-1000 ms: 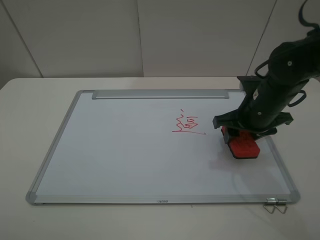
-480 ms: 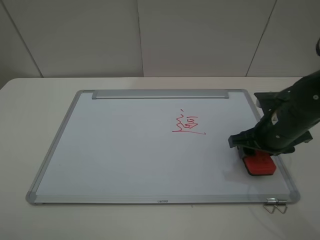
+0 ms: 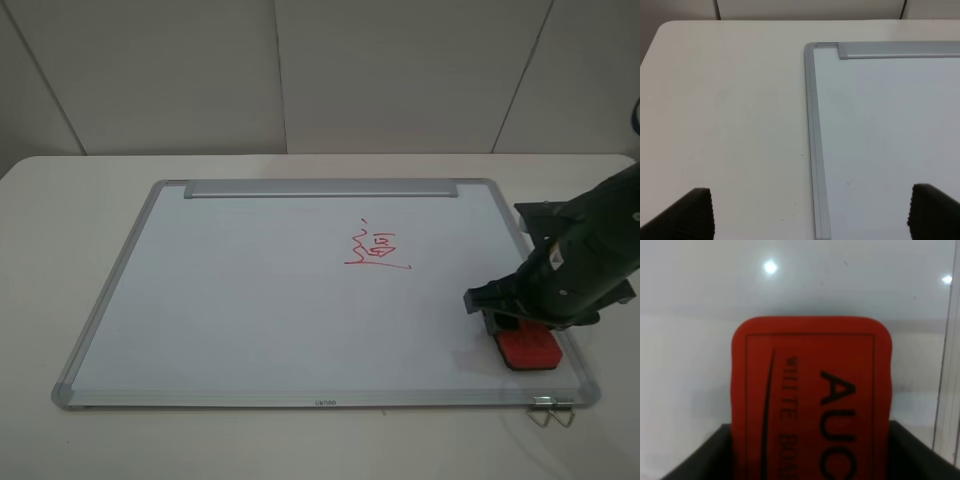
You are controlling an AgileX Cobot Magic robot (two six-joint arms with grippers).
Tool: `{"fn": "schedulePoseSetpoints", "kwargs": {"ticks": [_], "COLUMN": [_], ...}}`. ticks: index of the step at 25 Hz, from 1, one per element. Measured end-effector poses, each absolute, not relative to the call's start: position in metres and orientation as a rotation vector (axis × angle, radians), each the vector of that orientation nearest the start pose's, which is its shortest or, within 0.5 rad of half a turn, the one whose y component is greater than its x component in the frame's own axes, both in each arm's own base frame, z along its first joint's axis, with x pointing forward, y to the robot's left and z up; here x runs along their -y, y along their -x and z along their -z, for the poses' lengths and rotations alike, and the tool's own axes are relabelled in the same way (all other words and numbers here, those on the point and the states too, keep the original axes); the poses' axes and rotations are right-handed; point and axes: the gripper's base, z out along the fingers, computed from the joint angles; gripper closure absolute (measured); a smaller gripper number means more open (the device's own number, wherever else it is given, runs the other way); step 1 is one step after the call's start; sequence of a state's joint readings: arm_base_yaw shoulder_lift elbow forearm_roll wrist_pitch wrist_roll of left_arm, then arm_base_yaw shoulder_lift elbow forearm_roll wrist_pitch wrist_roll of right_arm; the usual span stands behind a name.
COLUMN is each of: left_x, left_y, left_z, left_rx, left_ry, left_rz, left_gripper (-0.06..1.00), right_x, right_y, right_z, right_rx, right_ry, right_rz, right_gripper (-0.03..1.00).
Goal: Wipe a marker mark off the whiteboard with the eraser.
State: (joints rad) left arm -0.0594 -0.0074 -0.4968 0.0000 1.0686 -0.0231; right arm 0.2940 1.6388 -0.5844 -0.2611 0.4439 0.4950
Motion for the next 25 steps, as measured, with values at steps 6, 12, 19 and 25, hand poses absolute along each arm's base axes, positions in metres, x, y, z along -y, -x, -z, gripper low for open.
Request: {"fn": "schedulePoseSetpoints", "kwargs": {"ticks": [6, 12, 19, 25], "left_x": [0.0, 0.0, 0.0, 0.0], "left_y": [0.006, 0.006, 0.006, 0.006], "left_z": [-0.276, -0.276, -0.276, -0.276], "left_rx": [-2.048, -2.048, -2.048, -2.048], "left_ry": [-0.037, -0.037, -0.037, -0.037], "left_rz": [0.051, 0.051, 0.051, 0.051], "left_gripper": [0.17, 0.17, 0.17, 0.17], "right_x": [-0.057, -0.057, -0.052, -0.044], "right_y": [-0.227, -0.226, -0.206, -0.172], "right_z": [-0.119, -0.135, -0.198, -0.269], "right_rx": [-2.939, -2.875, -2.687, -2.498], "right_ry": [0.07, 0.104, 0.085, 0.075], "right_rz": [0.103, 0.085, 0.001, -0.1], "right_gripper": [0.33, 0.19, 0.18, 0.18]}}
